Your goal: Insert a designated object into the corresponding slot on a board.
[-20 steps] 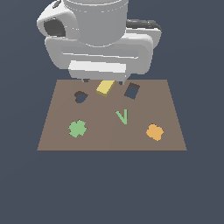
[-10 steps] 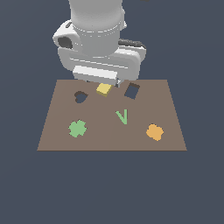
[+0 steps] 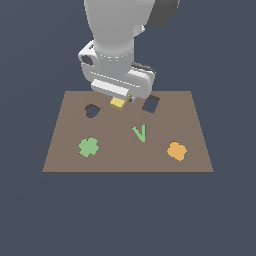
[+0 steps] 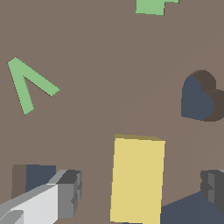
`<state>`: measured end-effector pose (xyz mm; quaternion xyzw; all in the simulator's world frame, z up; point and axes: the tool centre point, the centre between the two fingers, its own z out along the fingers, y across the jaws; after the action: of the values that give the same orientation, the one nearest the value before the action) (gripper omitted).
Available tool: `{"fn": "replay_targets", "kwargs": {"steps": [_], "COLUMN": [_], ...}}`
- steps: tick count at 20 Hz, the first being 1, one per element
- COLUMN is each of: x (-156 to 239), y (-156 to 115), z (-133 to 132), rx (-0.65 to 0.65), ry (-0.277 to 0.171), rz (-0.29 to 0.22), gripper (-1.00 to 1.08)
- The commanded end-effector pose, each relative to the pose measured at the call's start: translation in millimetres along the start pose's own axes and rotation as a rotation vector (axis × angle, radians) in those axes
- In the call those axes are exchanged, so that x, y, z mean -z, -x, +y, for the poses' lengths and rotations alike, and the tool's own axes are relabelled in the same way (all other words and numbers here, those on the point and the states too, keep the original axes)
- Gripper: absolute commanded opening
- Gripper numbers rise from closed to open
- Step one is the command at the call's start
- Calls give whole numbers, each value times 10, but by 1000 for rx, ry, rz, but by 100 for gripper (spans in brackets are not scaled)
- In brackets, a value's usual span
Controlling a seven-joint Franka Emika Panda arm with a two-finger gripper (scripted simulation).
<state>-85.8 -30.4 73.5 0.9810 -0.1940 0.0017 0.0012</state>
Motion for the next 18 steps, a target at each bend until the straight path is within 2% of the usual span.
{"fn": "replay_targets", "kwargs": {"steps": [1,18], "x": [-103,-389], "y": [75,163], "z": [23,30], "rx": [-31,-64], "ry": [0,-1], "rz": [-1,-4], "gripper": [100,100]}}
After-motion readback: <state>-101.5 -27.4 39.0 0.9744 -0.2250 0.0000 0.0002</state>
